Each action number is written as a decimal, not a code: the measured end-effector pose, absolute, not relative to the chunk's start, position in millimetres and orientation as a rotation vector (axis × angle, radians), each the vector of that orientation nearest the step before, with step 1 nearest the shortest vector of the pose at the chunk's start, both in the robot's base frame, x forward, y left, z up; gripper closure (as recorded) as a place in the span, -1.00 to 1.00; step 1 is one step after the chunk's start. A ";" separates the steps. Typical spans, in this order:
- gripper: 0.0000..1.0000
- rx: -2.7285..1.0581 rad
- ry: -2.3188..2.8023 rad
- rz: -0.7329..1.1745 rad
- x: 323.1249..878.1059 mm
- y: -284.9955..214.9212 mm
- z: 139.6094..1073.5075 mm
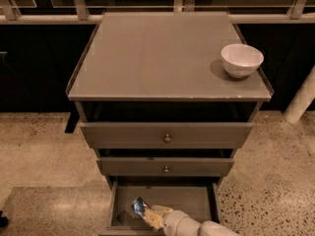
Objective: Place redbull can into bottom drawer
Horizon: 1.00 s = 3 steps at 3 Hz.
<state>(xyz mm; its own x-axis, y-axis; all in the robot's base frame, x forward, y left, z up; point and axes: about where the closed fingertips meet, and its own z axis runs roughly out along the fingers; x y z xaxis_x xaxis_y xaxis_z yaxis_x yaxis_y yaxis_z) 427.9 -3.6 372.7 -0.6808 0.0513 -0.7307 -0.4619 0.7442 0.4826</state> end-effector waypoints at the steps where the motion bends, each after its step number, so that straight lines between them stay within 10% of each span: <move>1: 1.00 -0.287 2.179 0.857 433.5 -7.1 365.1; 3: 1.00 -0.228 2.206 0.813 484.7 -25.2 319.1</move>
Offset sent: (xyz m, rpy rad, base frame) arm 0.0684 -0.0313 -0.0550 -0.0318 0.0279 -0.0810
